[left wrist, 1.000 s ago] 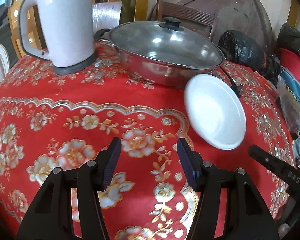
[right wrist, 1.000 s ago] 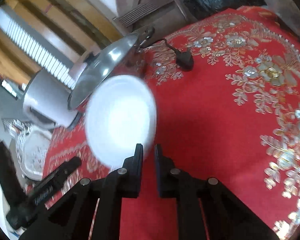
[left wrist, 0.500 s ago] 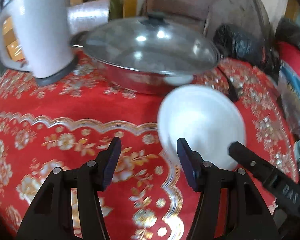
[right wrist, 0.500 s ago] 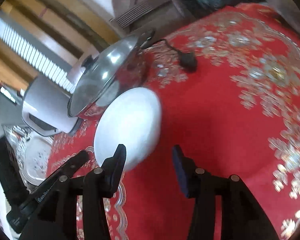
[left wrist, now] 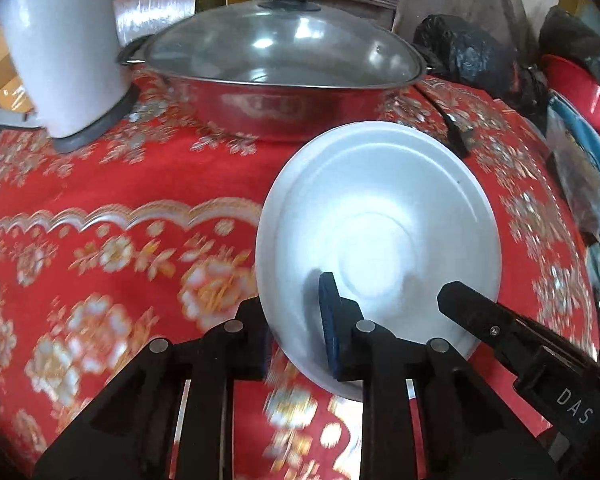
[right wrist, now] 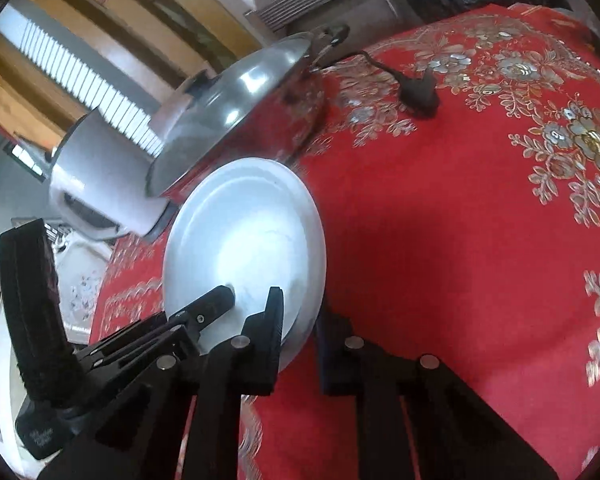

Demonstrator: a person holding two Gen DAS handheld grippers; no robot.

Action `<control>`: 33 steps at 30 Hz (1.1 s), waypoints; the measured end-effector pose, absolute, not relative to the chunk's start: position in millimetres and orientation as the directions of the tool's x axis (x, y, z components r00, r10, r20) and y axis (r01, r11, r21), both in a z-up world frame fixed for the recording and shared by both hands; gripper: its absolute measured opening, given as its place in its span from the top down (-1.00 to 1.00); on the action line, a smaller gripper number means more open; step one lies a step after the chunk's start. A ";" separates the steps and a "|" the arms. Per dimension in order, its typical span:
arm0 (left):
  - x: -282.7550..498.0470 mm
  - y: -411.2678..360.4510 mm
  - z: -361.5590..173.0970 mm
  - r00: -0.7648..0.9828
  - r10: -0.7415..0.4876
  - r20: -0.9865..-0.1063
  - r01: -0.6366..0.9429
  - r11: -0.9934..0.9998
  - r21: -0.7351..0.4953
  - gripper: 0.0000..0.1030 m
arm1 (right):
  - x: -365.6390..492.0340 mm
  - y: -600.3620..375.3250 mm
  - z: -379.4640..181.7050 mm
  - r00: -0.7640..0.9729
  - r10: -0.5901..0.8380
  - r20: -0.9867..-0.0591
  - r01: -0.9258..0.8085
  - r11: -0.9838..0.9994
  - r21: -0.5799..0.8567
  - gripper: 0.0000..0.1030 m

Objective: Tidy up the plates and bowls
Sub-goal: 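Close both grippers on the small white bowl rim, then lift the small white bowl with both grippers and carry it over the dish stack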

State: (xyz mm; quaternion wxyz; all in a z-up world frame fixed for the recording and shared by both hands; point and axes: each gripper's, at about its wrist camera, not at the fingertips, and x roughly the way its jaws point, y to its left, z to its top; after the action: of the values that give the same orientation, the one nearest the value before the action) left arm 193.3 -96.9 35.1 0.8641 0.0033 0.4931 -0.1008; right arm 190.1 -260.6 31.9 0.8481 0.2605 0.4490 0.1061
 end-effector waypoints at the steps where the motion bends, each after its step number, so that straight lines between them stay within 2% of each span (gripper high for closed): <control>1: 184.4 -93.3 37.8 0.495 -0.170 -0.852 0.181 0.979 -0.090 0.60 | 183.8 -256.2 35.4 0.569 0.415 -0.710 0.039 0.848 0.528 0.75; 10: 100.2 -39.7 48.5 0.497 -0.152 -0.854 0.174 0.982 -0.073 0.60 | 116.9 -205.6 44.9 0.495 0.468 -0.732 -0.063 0.859 0.507 0.70; 22: -0.3 35.9 28.9 0.488 -0.116 -0.865 0.102 0.992 -0.076 0.59 | 51.2 -131.2 32.9 0.361 0.516 -0.777 -0.224 0.857 0.464 0.64; 33: -37.2 67.6 20.3 0.485 -0.112 -0.867 0.071 0.994 -0.089 0.58 | 26.3 -83.4 26.4 0.292 0.479 -0.828 -0.305 0.867 0.394 0.60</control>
State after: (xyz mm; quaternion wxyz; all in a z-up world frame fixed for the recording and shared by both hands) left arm -37.2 67.6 20.3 0.8616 -0.0204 0.5045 -0.0530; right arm 26.3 -83.4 26.4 0.7998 0.0802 0.5422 0.2448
